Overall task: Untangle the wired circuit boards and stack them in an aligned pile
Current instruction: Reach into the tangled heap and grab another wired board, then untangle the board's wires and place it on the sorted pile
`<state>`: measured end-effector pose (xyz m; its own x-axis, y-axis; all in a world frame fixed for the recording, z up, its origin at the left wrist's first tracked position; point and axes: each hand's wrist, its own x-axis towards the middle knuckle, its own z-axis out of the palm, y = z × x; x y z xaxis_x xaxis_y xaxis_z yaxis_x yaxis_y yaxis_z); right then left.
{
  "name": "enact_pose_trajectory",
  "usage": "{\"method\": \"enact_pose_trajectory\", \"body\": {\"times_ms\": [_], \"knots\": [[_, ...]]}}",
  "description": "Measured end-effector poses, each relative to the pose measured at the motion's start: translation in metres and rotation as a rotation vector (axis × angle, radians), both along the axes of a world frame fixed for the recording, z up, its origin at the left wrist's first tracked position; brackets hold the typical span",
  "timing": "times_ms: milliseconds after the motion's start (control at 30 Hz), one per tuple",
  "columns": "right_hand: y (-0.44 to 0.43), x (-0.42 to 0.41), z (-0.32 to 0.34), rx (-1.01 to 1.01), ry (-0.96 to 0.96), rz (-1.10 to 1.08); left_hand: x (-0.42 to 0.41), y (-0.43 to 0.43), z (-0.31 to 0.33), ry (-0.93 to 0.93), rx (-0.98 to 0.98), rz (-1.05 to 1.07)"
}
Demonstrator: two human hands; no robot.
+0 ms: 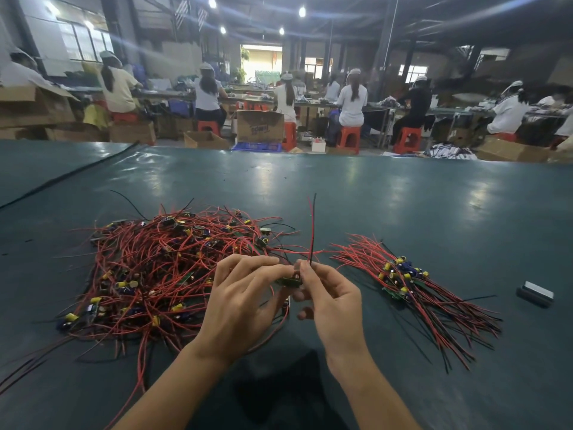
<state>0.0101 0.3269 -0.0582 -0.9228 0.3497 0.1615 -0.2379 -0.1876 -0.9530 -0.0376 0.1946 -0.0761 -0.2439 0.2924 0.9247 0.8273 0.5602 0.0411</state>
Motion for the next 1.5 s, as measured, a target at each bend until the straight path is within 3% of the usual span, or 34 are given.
{"method": "enact_pose_trajectory", "body": {"times_ms": [167,267,400,600,933,1067,1200,1367,1500], "knots": [[0.001,-0.004,-0.007,-0.005,0.036,-0.113,0.002,0.002,-0.002,-0.118,0.008,-0.033],[0.002,-0.006,-0.010,0.115,0.098,-0.163,0.002,0.003,-0.006,-0.511,0.054,-0.078],[-0.002,-0.003,-0.014,0.322,0.219,-0.154,0.005,0.008,-0.013,-1.008,0.239,-0.306],[-0.004,-0.002,-0.016,0.444,0.320,-0.140,0.006,0.015,-0.006,-1.182,0.488,-0.529],[-0.007,-0.010,-0.017,-0.061,-0.252,-0.116,0.005,0.015,-0.004,-1.214,0.545,-0.585],[-0.013,-0.007,-0.016,-0.158,-0.276,-0.045,0.005,0.017,-0.002,-1.262,0.621,-0.588],[-0.015,-0.006,-0.012,-0.257,-0.245,-0.050,0.007,0.018,0.001,-1.448,0.718,-0.690],[-0.013,-0.005,-0.009,-0.549,-0.271,0.016,0.009,0.022,0.002,-1.693,0.818,-0.784],[-0.011,-0.007,-0.008,-0.577,-0.229,0.073,0.009,0.021,0.006,-1.755,0.886,-0.827]]}}
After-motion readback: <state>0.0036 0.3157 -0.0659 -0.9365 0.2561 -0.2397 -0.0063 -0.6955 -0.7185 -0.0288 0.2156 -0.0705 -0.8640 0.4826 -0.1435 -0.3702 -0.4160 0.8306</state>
